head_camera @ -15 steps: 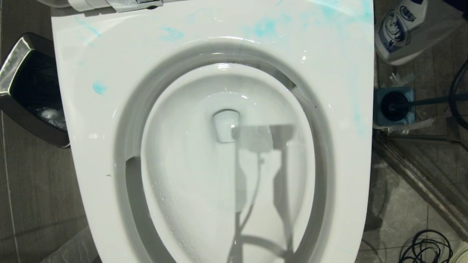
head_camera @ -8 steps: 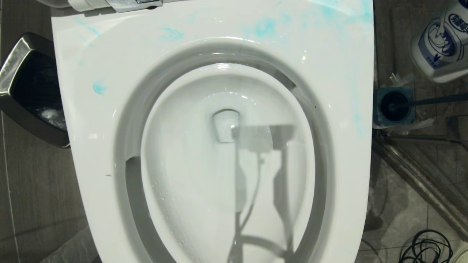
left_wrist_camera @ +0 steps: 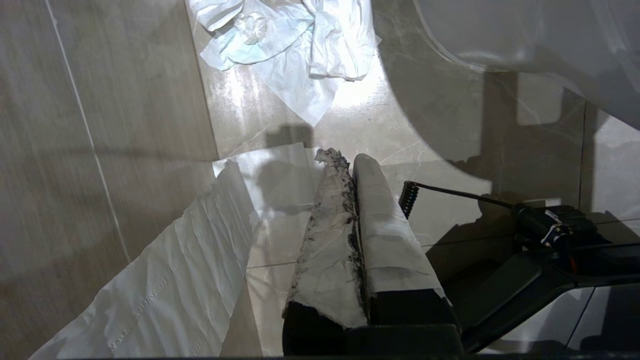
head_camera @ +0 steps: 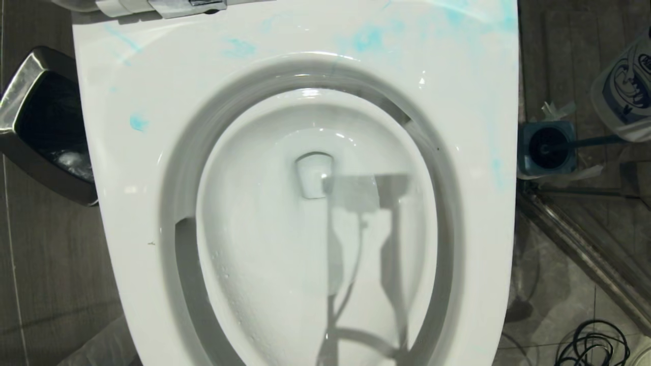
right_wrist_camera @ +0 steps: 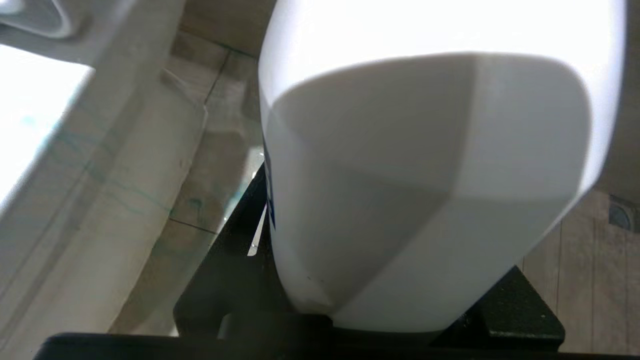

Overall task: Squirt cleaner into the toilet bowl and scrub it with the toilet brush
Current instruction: Pour in the cleaning agent

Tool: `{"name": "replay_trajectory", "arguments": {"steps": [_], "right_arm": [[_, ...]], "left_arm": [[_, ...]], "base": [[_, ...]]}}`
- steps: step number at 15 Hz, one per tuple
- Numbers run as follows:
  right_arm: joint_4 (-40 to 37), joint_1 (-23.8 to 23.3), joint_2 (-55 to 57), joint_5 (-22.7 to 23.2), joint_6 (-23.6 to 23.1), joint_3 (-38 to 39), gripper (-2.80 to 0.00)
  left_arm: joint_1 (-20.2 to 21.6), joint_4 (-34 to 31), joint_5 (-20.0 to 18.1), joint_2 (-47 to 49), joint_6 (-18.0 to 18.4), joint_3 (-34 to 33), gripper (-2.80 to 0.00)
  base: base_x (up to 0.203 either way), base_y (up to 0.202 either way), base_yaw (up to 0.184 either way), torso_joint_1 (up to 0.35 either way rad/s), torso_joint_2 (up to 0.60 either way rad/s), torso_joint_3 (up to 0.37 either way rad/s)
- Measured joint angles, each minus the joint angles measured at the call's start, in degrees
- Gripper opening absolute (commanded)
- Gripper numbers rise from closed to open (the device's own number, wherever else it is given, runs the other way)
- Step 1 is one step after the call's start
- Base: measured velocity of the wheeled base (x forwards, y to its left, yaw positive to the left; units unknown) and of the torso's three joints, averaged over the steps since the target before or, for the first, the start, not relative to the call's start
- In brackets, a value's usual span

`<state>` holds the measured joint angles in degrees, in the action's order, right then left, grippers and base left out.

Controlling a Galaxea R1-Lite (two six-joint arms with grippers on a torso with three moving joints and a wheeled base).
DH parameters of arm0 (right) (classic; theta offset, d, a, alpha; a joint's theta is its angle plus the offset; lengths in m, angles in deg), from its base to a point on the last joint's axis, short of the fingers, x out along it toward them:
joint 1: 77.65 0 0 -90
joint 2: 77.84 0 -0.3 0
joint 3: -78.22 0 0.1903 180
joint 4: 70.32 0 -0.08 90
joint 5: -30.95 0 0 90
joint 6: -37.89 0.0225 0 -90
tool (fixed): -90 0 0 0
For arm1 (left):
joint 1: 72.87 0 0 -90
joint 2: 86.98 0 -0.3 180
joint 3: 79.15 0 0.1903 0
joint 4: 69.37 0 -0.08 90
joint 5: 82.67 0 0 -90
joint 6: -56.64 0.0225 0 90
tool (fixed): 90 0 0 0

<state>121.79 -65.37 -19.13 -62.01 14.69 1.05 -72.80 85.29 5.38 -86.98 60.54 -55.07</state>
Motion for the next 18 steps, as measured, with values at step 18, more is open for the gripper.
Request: {"name": "replay_trajectory", "arguments": {"steps": [18], "right_arm": [[-7.4,1.5,-0.5,3.9,-13.9,-1.0,-2.8]], "left_arm": [[0.0,0.0,0.0,0.0,0.0,0.1,-2.8]], "base": [[0.0,0.0,0.0,0.001,0.0,0.198]]}}
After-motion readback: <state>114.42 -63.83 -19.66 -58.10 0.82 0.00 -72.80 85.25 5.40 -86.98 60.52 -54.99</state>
